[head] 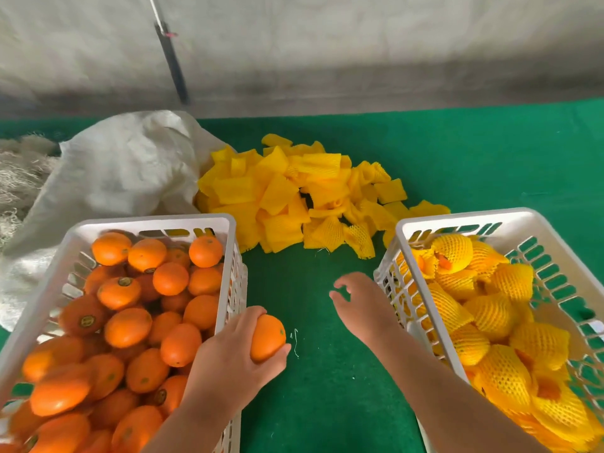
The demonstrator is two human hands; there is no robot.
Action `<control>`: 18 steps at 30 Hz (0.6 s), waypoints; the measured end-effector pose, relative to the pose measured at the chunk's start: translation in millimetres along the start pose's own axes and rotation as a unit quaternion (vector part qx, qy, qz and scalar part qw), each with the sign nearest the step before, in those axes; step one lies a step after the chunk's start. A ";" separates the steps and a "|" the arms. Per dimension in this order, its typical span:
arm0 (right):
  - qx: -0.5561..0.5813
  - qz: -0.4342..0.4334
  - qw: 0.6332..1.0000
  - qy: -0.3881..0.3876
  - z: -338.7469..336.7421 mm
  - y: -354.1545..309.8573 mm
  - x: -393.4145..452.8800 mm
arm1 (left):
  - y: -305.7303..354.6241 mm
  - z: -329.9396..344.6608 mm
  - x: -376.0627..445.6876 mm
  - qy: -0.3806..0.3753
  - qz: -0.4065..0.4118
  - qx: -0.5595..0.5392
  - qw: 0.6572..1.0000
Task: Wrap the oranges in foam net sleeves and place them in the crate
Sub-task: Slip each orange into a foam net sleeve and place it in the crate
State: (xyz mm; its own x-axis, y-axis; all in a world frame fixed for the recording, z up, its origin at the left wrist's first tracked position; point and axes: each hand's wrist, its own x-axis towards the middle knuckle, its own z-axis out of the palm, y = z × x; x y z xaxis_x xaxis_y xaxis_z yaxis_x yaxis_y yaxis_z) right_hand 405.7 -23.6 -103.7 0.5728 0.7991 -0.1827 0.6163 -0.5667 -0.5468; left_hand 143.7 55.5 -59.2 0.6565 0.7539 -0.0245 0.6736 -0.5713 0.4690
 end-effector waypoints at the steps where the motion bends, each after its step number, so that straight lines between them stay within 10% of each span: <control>1: -0.012 0.011 1.000 -0.011 3.1 -2.1 22.0 | -0.4 0.2 1.3 -0.002 -0.003 0.004 1.000; 11: -0.181 0.156 0.964 -0.114 26.6 22.2 150.5 | 0.1 2.1 8.8 -0.017 0.023 0.010 1.000; 18: -0.082 0.101 0.990 0.050 34.5 23.6 130.5 | -2.5 2.0 12.5 -0.033 0.026 -0.004 0.999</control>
State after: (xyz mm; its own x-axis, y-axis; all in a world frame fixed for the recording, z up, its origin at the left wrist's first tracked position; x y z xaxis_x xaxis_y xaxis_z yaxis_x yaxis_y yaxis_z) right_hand 476.4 74.3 -168.7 0.7385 0.6472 -0.1890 0.5586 -0.7442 -0.3662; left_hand 150.9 65.7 -62.5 0.7114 0.7004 -0.0570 0.6352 -0.6062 0.4786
